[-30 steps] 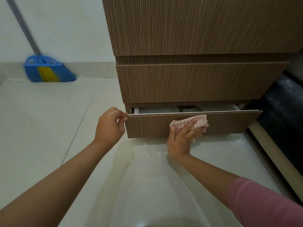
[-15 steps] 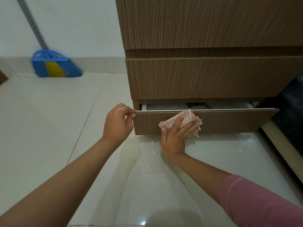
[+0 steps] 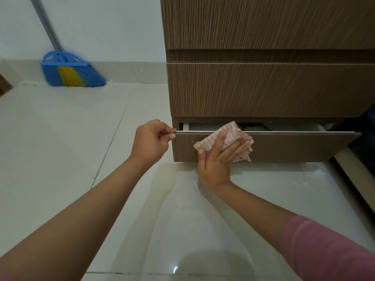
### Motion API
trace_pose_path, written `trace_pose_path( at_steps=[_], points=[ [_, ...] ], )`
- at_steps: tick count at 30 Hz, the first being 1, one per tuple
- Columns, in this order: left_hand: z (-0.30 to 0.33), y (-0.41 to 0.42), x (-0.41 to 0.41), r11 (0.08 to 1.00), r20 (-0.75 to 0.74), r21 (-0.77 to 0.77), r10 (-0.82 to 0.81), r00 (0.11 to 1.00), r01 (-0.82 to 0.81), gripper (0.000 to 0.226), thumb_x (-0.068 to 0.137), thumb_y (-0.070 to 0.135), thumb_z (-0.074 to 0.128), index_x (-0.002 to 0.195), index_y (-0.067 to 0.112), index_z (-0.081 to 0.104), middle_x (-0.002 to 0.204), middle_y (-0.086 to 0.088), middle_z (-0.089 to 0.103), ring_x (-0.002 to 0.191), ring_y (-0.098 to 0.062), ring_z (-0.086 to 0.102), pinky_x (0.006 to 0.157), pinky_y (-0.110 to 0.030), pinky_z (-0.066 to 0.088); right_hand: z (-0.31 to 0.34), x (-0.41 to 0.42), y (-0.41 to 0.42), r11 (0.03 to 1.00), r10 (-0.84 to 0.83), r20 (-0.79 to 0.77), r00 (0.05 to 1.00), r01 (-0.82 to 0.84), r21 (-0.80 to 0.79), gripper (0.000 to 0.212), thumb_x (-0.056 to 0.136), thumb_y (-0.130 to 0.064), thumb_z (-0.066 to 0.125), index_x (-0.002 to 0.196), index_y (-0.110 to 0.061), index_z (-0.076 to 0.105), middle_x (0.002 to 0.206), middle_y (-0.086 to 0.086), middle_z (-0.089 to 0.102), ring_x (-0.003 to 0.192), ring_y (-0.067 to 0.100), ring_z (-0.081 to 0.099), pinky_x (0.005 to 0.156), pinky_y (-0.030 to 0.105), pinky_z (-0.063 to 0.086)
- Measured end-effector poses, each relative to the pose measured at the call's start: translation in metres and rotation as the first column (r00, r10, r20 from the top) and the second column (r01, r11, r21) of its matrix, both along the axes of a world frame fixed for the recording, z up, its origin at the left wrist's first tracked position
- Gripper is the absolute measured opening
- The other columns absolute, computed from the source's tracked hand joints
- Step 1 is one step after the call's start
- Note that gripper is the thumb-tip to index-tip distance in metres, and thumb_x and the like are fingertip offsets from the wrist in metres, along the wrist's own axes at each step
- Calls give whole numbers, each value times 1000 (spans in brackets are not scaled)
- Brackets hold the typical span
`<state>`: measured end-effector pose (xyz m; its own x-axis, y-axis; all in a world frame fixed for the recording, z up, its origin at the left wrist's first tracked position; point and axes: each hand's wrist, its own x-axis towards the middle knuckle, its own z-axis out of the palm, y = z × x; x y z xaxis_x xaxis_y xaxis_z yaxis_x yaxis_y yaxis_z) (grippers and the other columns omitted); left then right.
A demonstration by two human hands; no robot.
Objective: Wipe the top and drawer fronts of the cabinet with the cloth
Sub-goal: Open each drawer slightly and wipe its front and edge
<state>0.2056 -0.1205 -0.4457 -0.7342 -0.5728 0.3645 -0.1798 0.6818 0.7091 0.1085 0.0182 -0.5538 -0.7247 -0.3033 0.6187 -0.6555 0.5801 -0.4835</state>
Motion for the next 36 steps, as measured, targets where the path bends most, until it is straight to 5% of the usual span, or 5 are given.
trace_pose_path(
  at_steps=[4,9,19,36],
  points=[
    [2,-3,-1,1000,17,-10,-27,999,27,11,76,2,71,84,7,73,79,-5,65,69,-12,58,67,-20,48,-10,15,-29,1000,1,-73,997,-1,-3,74,95,-47,28,146,-19,-17,145,18,-40,133,44,-32,108,60,-14],
    [1,-3,-3,999,3,49,-21,1000,20,11,76,1,71,84,7,73,77,-1,63,67,-1,56,62,-5,41,-27,23,-50,999,7,-169,986,0,45,70,95,-48,26,148,-21,-10,149,21,-31,137,43,-26,111,54,-15],
    [3,-2,-5,1000,29,-11,-14,999,14,10,77,3,70,85,8,73,79,-3,65,67,-3,56,62,-7,43,-46,-21,9,932,146,-481,865,43,360,71,89,-46,36,149,-30,0,157,9,-17,143,33,-14,114,43,-10],
    [7,4,-4,996,78,-80,35,996,-29,9,79,5,70,87,8,73,81,-7,67,70,-14,58,62,-12,39,-6,-112,152,840,188,-488,852,117,529,57,96,-48,25,148,-37,4,157,5,-16,144,31,-14,112,54,-13]
  ],
)
